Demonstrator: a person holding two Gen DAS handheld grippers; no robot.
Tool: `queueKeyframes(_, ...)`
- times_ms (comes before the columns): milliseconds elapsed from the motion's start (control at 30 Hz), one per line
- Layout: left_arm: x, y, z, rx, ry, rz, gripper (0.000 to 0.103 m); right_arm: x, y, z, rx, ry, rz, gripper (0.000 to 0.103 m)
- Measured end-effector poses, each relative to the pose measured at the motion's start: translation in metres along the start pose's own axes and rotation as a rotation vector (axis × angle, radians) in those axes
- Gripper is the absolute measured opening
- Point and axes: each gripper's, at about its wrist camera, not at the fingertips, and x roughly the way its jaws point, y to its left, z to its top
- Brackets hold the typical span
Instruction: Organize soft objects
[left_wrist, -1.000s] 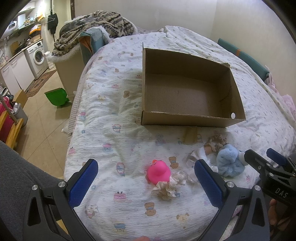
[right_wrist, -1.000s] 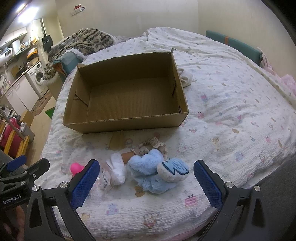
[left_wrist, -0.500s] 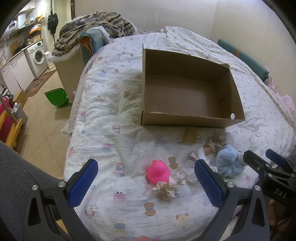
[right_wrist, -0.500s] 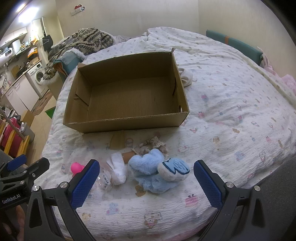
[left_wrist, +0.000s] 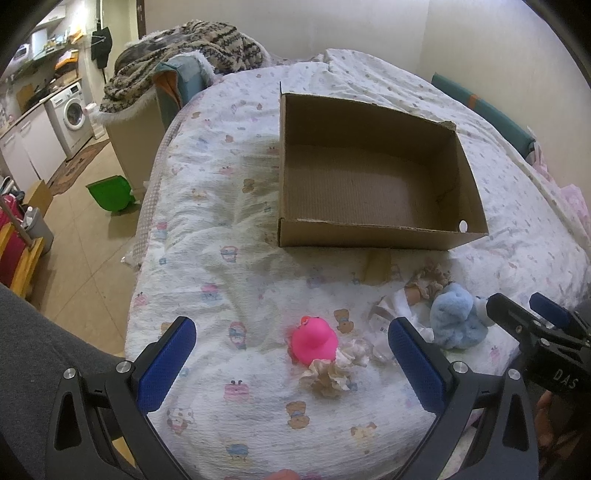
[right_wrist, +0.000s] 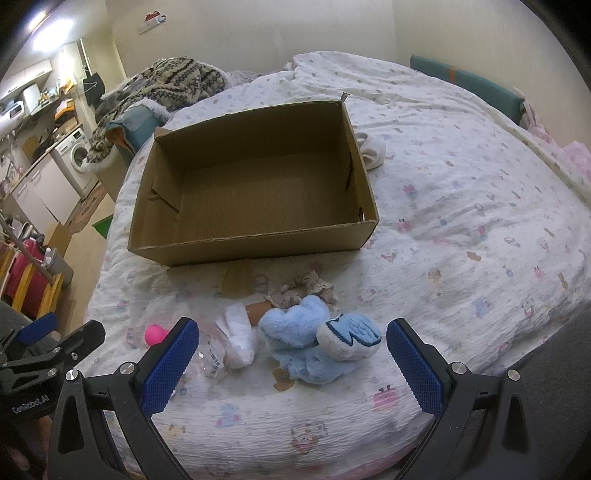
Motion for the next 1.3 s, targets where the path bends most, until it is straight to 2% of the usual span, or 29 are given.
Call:
queueKeyframes(467, -0.001, 0.004, -0.001, 0.002, -0.005, 0.018, 0.103, -0.002, -0.001, -0.001, 0.006, 0.003, 0.01, 0.103)
queueKeyframes(700, 0.002, 0.004, -0.003, 0.012, 0.019, 0.018, 0.103, -0.002, -0.005, 0.0, 0.042, 0.023, 0.025, 0.103)
queueKeyframes(833, 0.004, 0.009, 0.0, -0.006, 0.05, 0.011, 0.103, -0.001, -0.008, 0.002, 0.064, 0.04, 0.036, 0.103)
queueKeyframes(933, 0.001, 0.014, 0.003, -0.034, 0.042, 0.031, 0.103, 0.0, -0.015, 0.005, 0.094, 0.046, 0.028, 0.103)
queueKeyframes(1067, 0.009, 0.02, 0.006, -0.051, 0.094, -0.009, 0.103, 0.005, -0.031, 0.007, 0.174, 0.066, 0.041, 0.103)
queueKeyframes(1167, 0.029, 0.017, -0.002, -0.075, 0.196, -0.056, 0.1, 0.013, -0.039, 0.007, 0.217, 0.106, 0.048, 0.103)
queueKeyframes(1233, 0.038, 0.01, -0.007, -0.066, 0.244, -0.078, 0.09, 0.016, -0.044, 0.006, 0.24, 0.12, 0.053, 0.103)
queueKeyframes(1300, 0.047, -0.003, -0.013, -0.037, 0.273, -0.093, 0.089, 0.018, -0.045, 0.006, 0.251, 0.13, 0.058, 0.103)
